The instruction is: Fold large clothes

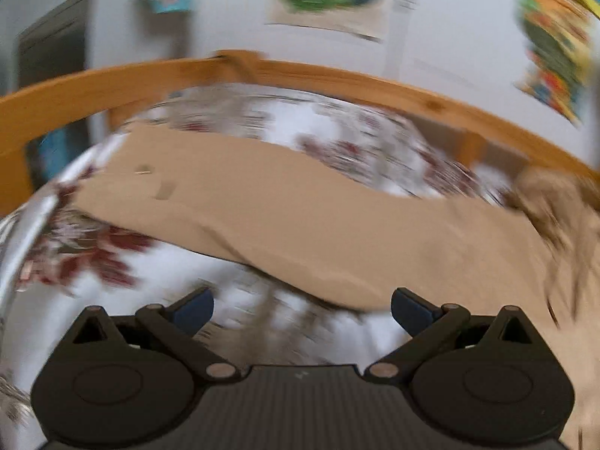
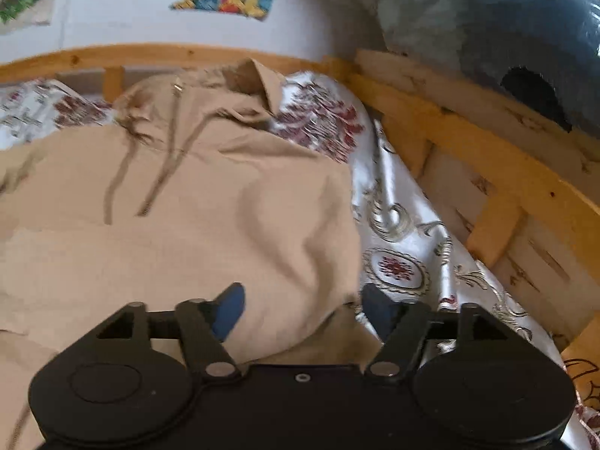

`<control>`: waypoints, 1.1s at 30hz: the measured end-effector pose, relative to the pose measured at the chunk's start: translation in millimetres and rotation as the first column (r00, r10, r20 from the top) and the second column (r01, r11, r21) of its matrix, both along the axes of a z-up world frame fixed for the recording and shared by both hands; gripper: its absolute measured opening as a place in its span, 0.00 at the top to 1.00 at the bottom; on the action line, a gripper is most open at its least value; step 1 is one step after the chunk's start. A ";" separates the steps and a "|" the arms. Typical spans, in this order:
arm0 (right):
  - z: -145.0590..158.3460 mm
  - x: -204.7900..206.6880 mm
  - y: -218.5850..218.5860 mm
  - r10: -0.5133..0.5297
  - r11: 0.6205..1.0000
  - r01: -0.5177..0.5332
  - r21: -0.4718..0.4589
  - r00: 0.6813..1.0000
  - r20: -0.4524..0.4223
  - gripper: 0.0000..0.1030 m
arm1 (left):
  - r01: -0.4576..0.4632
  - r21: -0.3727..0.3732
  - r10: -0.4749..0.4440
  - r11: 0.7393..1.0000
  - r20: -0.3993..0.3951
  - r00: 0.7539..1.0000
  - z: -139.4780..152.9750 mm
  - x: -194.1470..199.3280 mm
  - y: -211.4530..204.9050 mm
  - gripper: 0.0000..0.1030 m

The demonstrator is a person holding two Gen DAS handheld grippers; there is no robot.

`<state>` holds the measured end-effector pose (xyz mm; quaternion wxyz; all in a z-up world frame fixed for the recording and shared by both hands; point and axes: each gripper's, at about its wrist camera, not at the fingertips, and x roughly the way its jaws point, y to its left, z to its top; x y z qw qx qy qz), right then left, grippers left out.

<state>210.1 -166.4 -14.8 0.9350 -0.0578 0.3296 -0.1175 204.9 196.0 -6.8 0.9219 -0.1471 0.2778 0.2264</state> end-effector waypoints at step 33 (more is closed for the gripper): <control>17.9 -83.3 91.5 0.348 0.932 -0.354 0.076 0.934 0.077 0.14 | 0.120 0.106 -0.159 0.987 0.545 0.823 88.5 -14.6 23.7 0.97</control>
